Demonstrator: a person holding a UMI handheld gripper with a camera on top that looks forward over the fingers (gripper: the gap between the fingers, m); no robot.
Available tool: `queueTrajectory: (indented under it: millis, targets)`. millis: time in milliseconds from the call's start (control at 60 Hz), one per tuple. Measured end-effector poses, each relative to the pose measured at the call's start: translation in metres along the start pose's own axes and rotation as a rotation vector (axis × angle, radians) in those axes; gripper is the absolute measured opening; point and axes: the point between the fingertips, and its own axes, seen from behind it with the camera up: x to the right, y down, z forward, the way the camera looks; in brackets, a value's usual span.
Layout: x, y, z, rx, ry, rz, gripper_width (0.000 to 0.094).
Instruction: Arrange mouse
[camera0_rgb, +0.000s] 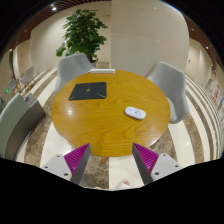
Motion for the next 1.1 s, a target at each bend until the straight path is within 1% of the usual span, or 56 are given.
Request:
queueTrajectory:
  millis: [117,350,500,683,833,1100]
  targets:
    - [0.013,-0.006,0.000,0.008,0.035,0.020,0.0864]
    - [0.074,-0.009,0.017,0.009,0.102,0.066,0.0870]
    - [0.098,-0.009,0.031,0.017,0.111,0.078,0.0868]
    - [0.112,-0.015,0.064,0.035,0.086,0.071,0.0868]
    - [0.117,-0.029,0.101,0.047,0.058,0.067,0.0868]
    - [0.135,-0.056,0.178,0.021,0.030,0.040,0.0868]
